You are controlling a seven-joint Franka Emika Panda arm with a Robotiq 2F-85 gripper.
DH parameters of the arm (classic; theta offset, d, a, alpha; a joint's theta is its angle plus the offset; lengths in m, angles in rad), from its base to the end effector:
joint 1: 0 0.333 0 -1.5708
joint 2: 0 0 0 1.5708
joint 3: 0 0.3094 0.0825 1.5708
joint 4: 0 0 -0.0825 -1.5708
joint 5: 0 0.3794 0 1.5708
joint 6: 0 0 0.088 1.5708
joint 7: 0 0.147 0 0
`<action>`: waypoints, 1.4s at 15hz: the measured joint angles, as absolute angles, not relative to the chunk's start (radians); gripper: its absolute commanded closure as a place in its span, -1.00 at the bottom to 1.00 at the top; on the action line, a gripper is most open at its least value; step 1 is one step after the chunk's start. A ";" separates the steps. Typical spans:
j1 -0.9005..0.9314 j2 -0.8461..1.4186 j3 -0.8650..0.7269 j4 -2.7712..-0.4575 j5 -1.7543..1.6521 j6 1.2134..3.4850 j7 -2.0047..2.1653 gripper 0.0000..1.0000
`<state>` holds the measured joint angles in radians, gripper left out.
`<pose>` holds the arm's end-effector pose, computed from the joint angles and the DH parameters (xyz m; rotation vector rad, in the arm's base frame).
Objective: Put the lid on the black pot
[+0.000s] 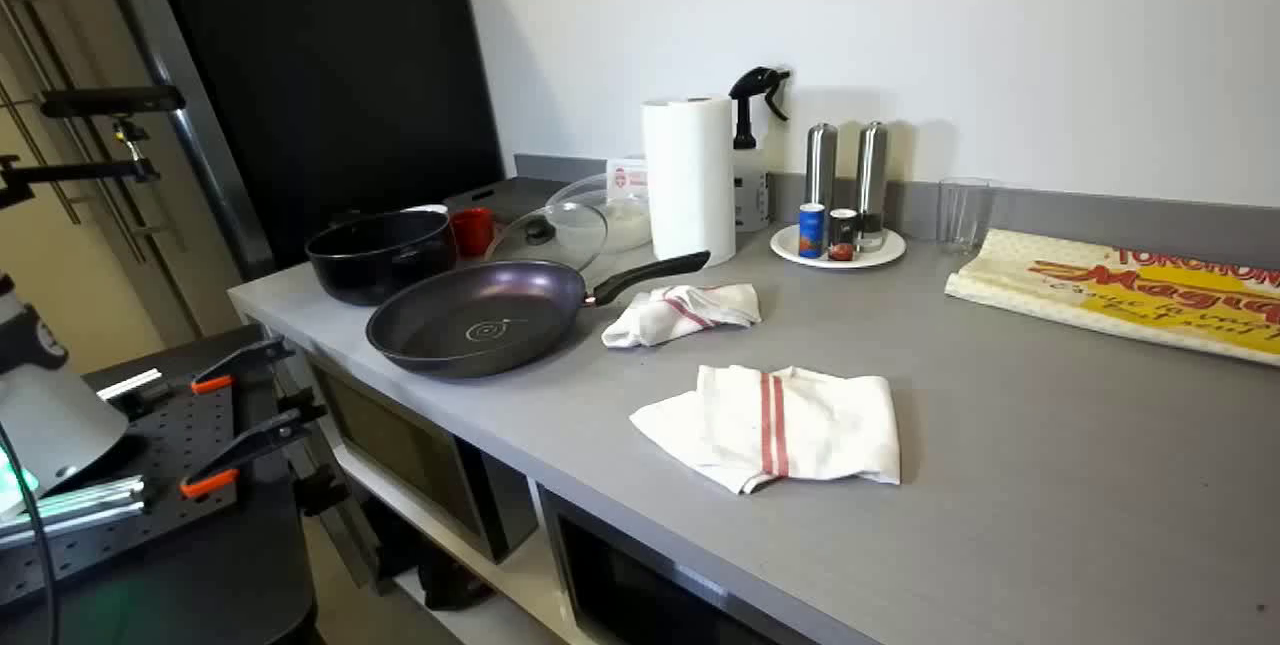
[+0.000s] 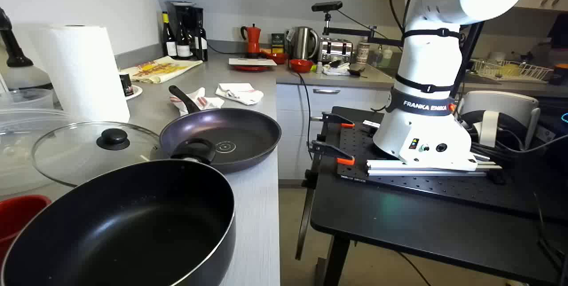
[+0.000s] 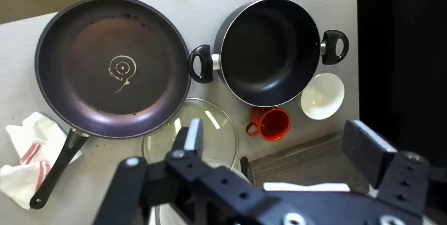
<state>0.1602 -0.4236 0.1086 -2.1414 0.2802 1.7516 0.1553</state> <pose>0.4037 0.1532 0.5333 -2.9067 -0.0850 0.0234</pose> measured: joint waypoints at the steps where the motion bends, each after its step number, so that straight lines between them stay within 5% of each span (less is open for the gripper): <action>1: 0.160 -0.424 0.109 -2.141 0.280 1.752 0.155 -1.00; 21: 0.109 -0.189 0.145 -2.090 0.029 1.785 0.195 -1.00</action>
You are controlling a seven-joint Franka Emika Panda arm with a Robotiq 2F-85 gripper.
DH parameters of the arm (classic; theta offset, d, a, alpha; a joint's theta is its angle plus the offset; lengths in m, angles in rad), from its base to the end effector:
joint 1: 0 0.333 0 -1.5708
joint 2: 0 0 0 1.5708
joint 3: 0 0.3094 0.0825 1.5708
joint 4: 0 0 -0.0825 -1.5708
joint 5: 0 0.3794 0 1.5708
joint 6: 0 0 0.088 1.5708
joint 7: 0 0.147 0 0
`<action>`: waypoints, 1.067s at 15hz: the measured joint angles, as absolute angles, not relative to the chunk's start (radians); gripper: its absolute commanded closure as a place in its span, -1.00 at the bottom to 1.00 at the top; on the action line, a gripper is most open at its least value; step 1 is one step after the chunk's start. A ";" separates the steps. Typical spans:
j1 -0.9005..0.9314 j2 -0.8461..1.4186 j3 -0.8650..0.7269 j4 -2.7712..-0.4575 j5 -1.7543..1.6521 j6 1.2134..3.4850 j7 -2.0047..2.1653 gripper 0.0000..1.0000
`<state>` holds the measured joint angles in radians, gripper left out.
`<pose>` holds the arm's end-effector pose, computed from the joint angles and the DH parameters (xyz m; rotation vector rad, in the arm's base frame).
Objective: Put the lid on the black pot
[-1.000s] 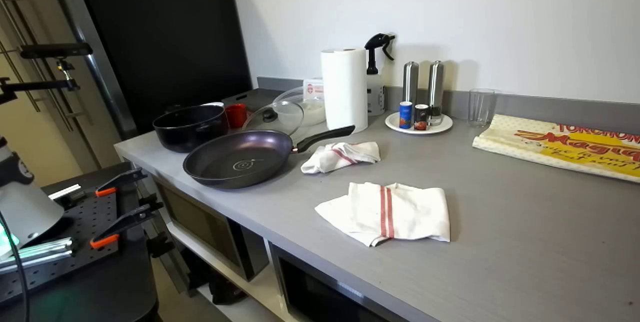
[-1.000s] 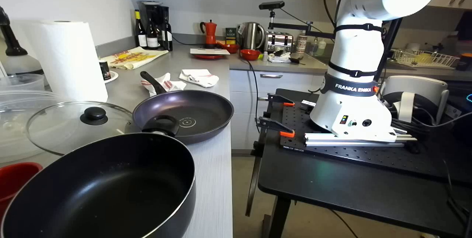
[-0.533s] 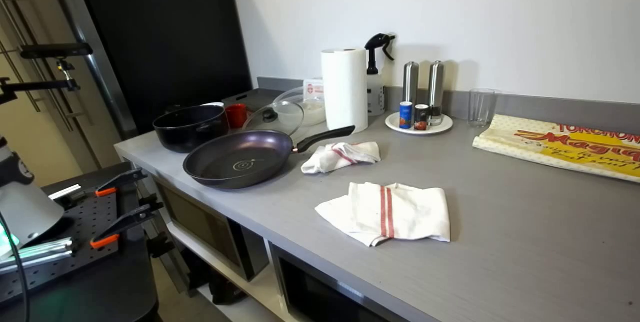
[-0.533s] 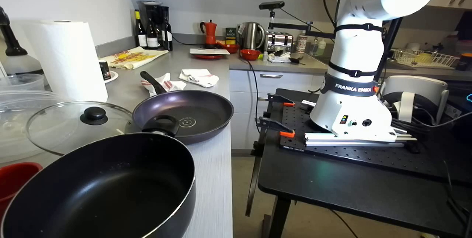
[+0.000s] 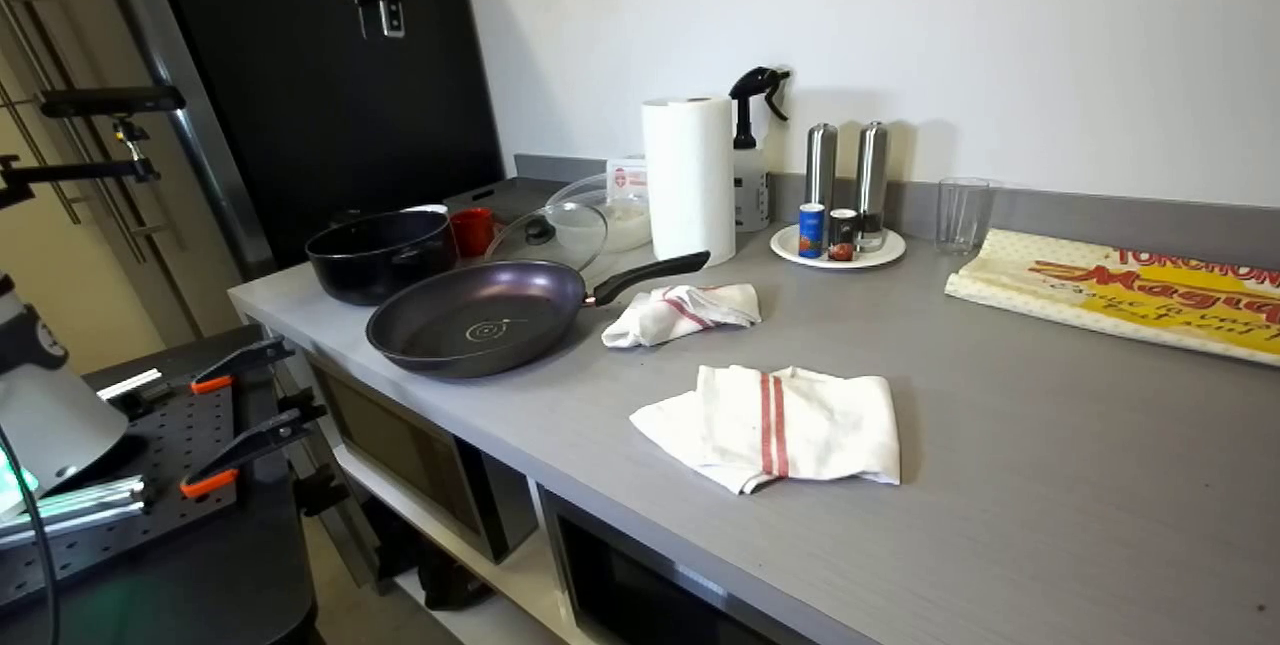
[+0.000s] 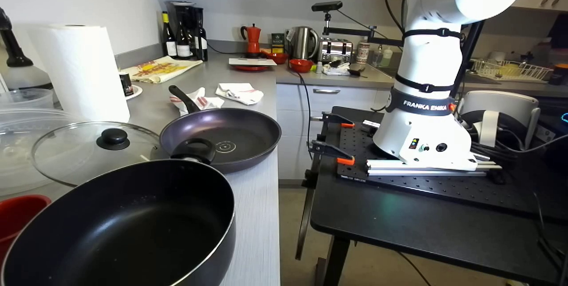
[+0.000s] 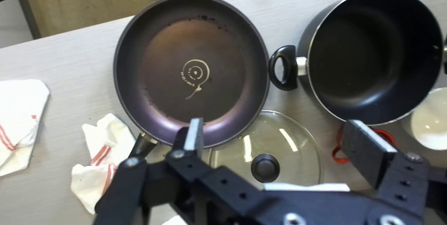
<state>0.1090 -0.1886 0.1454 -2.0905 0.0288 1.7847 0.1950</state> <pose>0.4623 0.1260 0.4498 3.1097 0.0738 -0.1809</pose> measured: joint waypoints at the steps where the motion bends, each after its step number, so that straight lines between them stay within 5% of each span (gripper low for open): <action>1: 0.109 -0.162 0.148 -2.088 -0.004 1.793 0.203 -1.00; 16: 0.109 0.193 0.104 -2.082 -0.293 2.146 0.291 -1.00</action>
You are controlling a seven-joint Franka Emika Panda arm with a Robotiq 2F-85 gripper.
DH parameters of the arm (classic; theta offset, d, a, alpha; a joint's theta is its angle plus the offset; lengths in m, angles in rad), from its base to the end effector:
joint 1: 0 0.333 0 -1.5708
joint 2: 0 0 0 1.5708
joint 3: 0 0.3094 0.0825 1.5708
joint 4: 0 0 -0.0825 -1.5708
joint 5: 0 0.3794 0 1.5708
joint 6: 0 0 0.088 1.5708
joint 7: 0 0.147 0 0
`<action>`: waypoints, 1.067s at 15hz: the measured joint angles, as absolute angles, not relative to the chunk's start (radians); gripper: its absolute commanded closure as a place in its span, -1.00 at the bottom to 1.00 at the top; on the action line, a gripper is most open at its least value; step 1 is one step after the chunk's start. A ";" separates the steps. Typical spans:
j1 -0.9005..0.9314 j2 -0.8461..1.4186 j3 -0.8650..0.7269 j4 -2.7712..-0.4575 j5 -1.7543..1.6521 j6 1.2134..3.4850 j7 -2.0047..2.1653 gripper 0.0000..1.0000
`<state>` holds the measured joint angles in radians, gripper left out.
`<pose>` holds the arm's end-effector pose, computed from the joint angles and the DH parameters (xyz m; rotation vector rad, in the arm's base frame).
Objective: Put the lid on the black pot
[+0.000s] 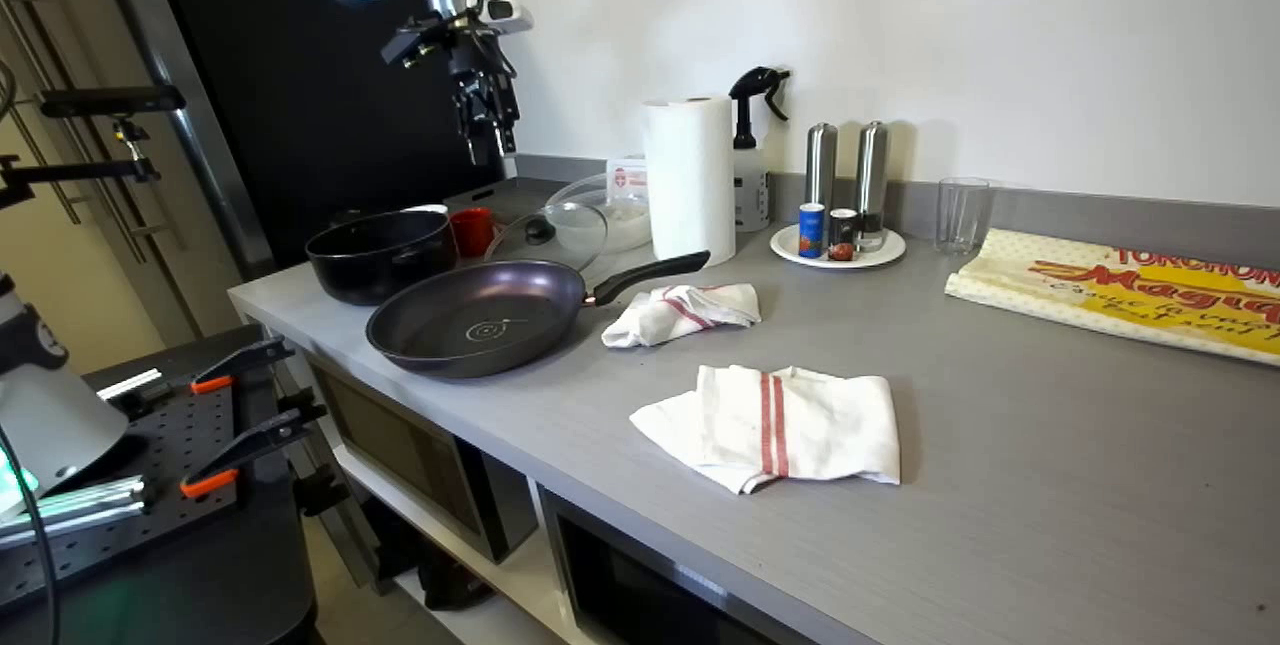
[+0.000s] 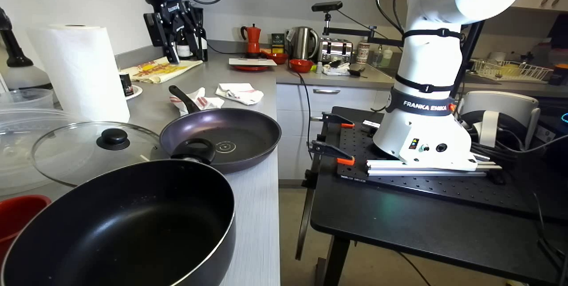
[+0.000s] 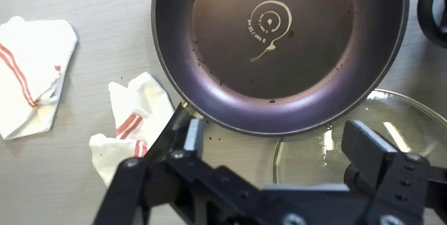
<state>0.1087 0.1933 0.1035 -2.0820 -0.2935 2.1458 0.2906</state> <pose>0.5455 0.0951 0.2834 2.8965 0.1406 -0.0995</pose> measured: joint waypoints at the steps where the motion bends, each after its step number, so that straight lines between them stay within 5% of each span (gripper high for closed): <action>1: 0.109 0.214 0.100 -2.082 -0.304 2.179 0.290 -1.00; 16: 0.178 0.435 0.087 -1.961 -0.328 2.413 0.182 -1.00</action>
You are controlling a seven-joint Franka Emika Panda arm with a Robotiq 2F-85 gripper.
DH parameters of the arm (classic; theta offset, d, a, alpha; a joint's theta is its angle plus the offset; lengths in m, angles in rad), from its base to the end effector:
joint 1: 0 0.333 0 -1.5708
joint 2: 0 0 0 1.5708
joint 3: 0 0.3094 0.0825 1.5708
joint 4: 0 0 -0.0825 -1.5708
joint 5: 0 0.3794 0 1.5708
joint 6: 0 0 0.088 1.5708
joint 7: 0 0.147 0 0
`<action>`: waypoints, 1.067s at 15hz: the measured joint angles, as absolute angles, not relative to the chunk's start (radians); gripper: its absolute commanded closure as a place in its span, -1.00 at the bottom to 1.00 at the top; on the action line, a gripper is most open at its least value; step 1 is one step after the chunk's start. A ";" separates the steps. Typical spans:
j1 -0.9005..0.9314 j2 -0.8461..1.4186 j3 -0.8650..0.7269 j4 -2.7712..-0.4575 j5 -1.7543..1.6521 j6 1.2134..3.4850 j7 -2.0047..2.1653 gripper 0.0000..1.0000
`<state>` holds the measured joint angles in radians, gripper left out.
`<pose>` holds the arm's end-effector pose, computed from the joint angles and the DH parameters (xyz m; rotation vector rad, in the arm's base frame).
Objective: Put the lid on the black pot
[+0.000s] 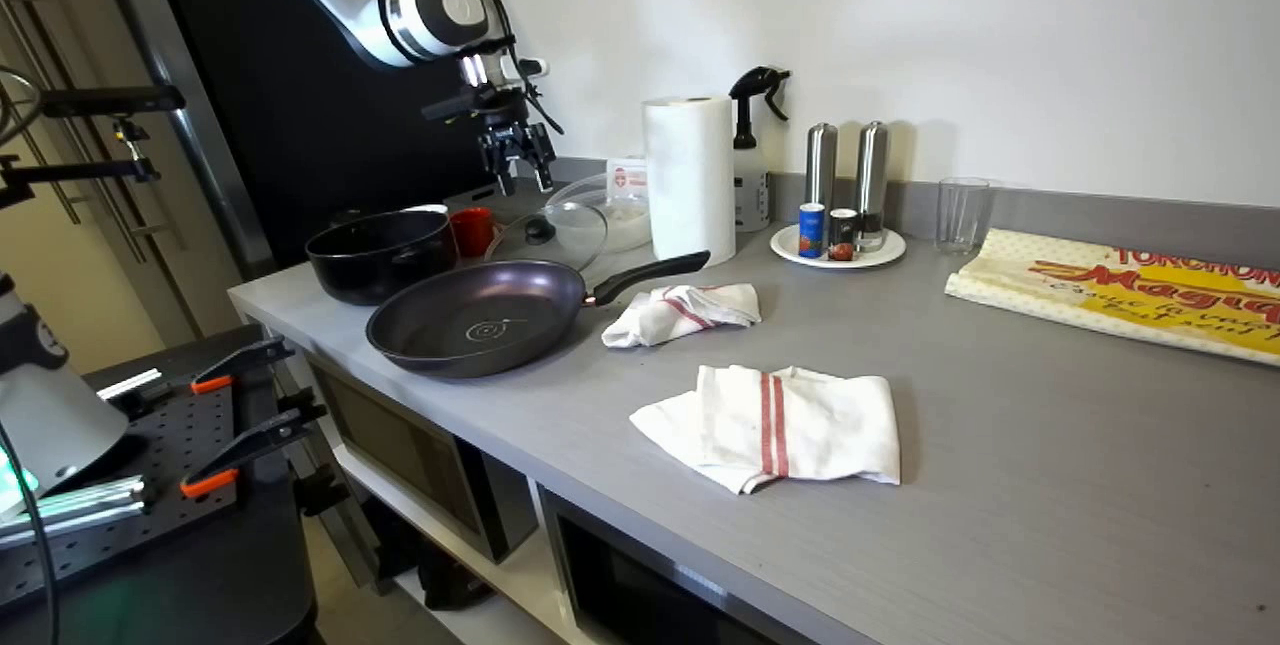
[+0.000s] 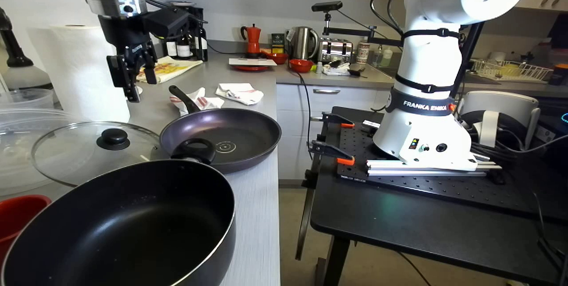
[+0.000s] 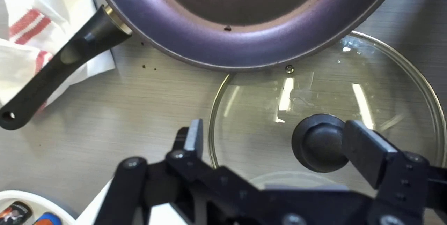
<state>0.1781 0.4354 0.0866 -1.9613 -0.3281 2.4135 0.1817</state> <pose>0.5964 0.1504 0.2120 2.9283 0.4696 0.0920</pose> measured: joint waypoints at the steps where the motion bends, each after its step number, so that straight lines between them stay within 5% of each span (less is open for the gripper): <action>1: 0.181 0.451 0.087 -1.945 -0.328 2.413 0.172 -1.00; 16: 0.245 0.653 0.087 -1.769 -0.327 2.409 0.078 -1.00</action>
<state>0.2445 0.6533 0.0874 -1.7690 -0.3267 2.4094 0.0776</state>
